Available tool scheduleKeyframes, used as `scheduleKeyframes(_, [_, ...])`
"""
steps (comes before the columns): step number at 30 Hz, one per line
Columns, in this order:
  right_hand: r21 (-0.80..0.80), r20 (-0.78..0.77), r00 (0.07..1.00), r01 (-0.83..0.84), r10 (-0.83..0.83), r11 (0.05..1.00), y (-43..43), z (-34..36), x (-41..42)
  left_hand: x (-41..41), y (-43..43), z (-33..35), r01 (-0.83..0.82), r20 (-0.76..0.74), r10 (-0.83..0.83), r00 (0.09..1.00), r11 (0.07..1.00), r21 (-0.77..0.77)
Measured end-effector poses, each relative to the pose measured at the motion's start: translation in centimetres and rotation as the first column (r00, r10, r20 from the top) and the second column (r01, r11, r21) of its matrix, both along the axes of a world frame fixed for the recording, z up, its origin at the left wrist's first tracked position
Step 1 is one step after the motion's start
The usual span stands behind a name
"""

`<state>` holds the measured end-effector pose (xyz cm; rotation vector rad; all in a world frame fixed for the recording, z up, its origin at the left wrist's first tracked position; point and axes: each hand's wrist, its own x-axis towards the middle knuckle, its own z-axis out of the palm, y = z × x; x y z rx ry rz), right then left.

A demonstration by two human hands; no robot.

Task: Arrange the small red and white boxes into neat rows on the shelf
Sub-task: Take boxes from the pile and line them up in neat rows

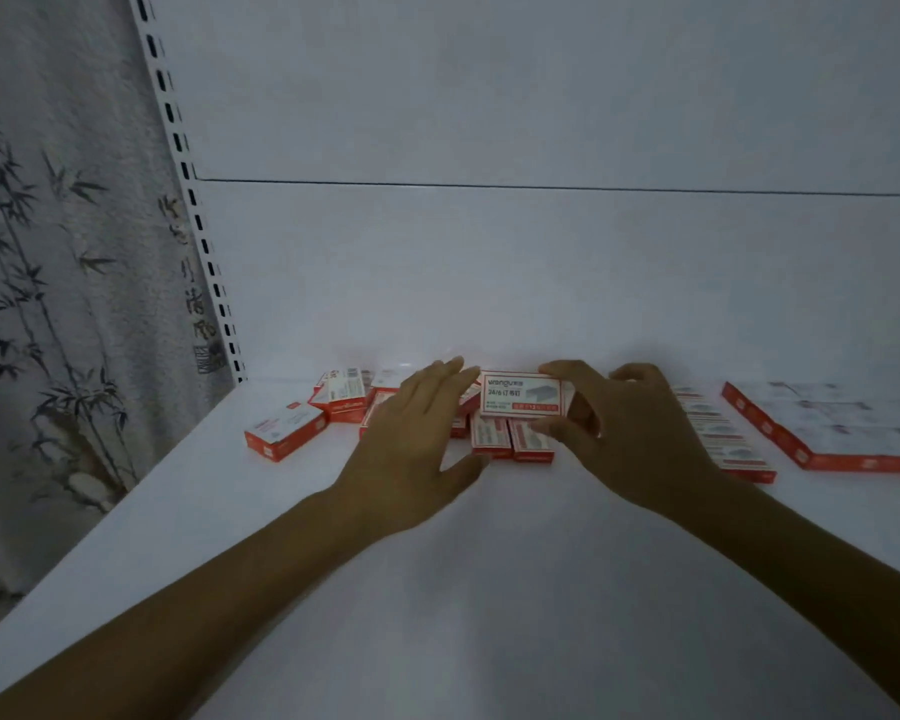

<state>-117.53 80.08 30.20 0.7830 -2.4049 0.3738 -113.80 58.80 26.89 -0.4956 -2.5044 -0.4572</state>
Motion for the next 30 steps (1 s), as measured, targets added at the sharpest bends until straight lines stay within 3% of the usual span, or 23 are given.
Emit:
scheduleKeyframes(8, [-0.018, 0.016, 0.995, 0.095, -0.094, 0.995, 11.6, 0.4, -3.1, -3.8, 12.5, 0.5, 0.064, 0.046, -0.067, 0.997, 0.996, 0.054])
scheduleKeyframes(14, [-0.012, 0.075, 0.992, 0.100, -0.099, 0.995, 17.5, 0.4, -6.4, -6.3, 18.0, 0.4, 0.062, 0.095, -0.062, 0.994, 0.998, 0.003])
scheduleKeyframes(18, [0.136, 0.145, 0.974, 0.154, -0.173, 0.979, 19.3, -0.5, -8.9, -7.2, 19.9, -0.9, 0.017, 0.149, -0.015, 0.989, 1.000, -0.008])
scheduleKeyframes(22, [0.161, 0.215, 0.964, 0.121, -0.154, 0.980, 19.4, -0.8, -11.5, -7.3, 20.8, -1.6, -0.049, 0.176, 0.053, 0.983, 0.998, -0.026])
scheduleKeyframes(30, [0.236, 0.197, 0.977, 0.038, -0.086, 0.971, 18.2, -2.3, -12.2, -6.9, 20.1, -2.0, -0.027, 0.079, 0.027, 0.997, 1.000, 0.001])
